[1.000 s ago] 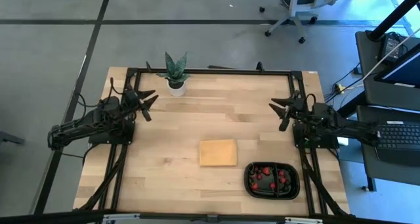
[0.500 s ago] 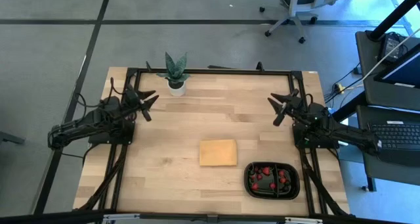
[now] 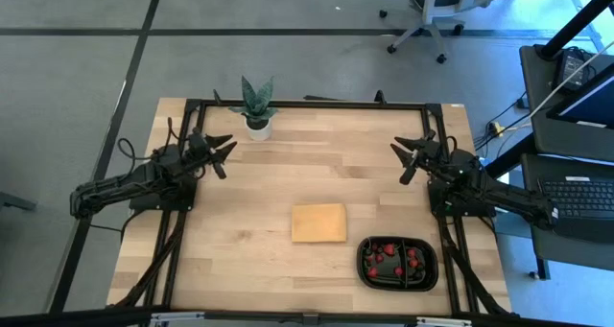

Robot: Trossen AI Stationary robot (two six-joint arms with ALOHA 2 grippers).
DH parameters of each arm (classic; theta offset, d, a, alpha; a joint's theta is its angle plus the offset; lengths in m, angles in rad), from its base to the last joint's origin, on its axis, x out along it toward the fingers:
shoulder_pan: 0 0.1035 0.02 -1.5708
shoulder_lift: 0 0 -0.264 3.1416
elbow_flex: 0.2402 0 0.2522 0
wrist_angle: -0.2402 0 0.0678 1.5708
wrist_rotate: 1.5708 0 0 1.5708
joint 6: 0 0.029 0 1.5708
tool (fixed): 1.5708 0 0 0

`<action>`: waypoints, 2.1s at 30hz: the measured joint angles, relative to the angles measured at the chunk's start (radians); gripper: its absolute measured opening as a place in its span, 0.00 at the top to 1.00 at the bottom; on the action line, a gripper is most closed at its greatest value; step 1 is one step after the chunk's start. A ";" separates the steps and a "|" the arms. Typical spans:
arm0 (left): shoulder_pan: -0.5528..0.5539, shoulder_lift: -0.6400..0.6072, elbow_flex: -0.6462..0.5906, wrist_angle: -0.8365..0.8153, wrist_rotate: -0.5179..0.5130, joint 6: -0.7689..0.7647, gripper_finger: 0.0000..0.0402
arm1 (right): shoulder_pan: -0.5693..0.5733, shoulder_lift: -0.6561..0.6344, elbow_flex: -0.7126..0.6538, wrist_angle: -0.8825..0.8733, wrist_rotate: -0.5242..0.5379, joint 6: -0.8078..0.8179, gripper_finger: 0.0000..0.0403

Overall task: Pick and placing Produce into tupperware
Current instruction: Return to Home Position

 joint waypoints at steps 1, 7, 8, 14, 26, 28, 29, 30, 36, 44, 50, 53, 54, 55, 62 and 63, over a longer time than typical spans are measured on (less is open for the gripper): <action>0.000 0.000 0.000 -0.003 0.000 0.000 0.69 | 0.000 0.000 0.000 0.000 -0.006 0.000 0.68; 0.000 0.000 0.000 -0.009 -0.004 0.005 0.69 | 0.000 0.001 0.000 -0.002 -0.011 0.006 0.68; 0.000 0.000 0.000 -0.009 -0.007 0.007 0.69 | 0.000 0.001 0.000 -0.002 -0.011 0.000 0.68; 0.000 0.000 0.000 -0.009 -0.008 0.060 0.69 | 0.000 0.001 0.000 -0.003 -0.012 -0.063 0.68; 0.000 0.000 0.000 -0.010 -0.009 0.168 0.69 | 0.000 0.001 0.000 -0.003 -0.012 -0.077 0.68; 0.000 0.000 0.000 -0.010 -0.009 0.166 0.69 | 0.000 0.001 0.000 -0.003 -0.012 -0.056 0.68; 0.000 0.000 0.000 -0.010 -0.009 0.166 0.69 | 0.000 0.001 0.000 -0.003 -0.011 -0.053 0.68; 0.000 0.000 0.000 -0.010 -0.009 0.166 0.69 | 0.000 0.001 0.000 -0.003 -0.011 -0.050 0.68; 0.000 0.000 0.000 -0.011 -0.009 0.166 0.69 | 0.000 0.001 0.000 -0.003 -0.011 -0.053 0.68; 0.000 0.000 0.000 -0.011 -0.009 0.166 0.69 | 0.000 0.001 0.000 -0.003 -0.011 -0.053 0.68; 0.000 0.000 0.000 -0.011 -0.010 0.166 0.69 | 0.000 0.001 0.000 -0.003 -0.011 -0.053 0.68; 0.000 0.000 0.000 -0.011 -0.010 0.166 0.69 | 0.000 0.001 0.000 -0.003 -0.011 -0.053 0.68; 0.000 0.000 0.000 -0.011 -0.010 0.166 0.69 | 0.000 0.001 0.000 -0.002 -0.011 -0.053 0.68; 0.000 0.000 0.000 -0.011 -0.010 0.166 0.69 | 0.000 0.001 0.000 -0.002 -0.011 -0.053 0.68; 0.000 0.000 0.000 -0.011 -0.010 0.166 0.69 | 0.000 0.001 0.000 -0.002 -0.011 -0.053 0.68; 0.000 0.000 0.000 -0.011 -0.010 0.166 0.69 | 0.000 0.001 0.000 -0.002 -0.011 -0.053 0.68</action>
